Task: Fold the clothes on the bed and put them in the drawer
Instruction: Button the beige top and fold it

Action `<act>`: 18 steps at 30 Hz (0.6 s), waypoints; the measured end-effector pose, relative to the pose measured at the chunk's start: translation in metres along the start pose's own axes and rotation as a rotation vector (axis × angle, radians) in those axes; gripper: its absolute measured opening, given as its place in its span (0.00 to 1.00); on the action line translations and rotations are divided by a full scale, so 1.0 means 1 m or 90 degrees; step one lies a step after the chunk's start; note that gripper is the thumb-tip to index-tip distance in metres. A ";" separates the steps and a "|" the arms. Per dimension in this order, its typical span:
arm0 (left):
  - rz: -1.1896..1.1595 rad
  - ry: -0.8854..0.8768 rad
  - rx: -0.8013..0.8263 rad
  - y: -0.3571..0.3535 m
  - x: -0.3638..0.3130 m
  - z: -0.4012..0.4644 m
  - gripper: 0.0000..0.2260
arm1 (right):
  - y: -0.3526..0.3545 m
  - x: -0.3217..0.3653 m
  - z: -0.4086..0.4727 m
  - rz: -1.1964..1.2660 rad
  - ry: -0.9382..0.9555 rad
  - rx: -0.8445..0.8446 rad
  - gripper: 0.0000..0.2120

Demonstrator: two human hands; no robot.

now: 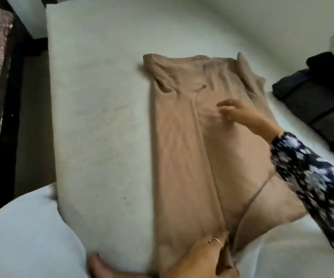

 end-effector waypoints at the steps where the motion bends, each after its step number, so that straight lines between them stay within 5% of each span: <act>1: 0.048 -0.034 0.006 0.006 -0.006 -0.005 0.27 | 0.011 -0.010 -0.015 -0.114 0.028 0.039 0.10; 5: 0.016 0.024 -0.012 0.035 -0.017 0.028 0.17 | 0.060 -0.054 -0.080 -0.437 0.046 0.162 0.10; 7: 0.044 0.007 -0.058 0.053 -0.021 0.060 0.20 | 0.078 -0.077 -0.120 -0.506 -0.011 0.233 0.11; 11: 0.055 -0.014 -0.102 0.080 -0.062 0.137 0.03 | 0.084 -0.108 -0.171 -0.549 -0.072 0.260 0.22; 15: 0.015 0.042 -0.155 0.095 -0.084 0.205 0.06 | 0.058 -0.117 -0.177 -0.453 -0.057 0.211 0.37; 18: 0.034 0.022 -0.246 0.121 -0.102 0.255 0.05 | 0.072 -0.114 -0.166 -0.406 -0.088 0.143 0.33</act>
Point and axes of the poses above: each hand's wrist, its own z-axis towards the middle knuckle, its own y-axis out of the back of the hand, x = y × z, the point moved 10 cm from there along z, towards the middle knuckle, and after that the axes turned 14 degrees about -x, right-handed, at the moved point
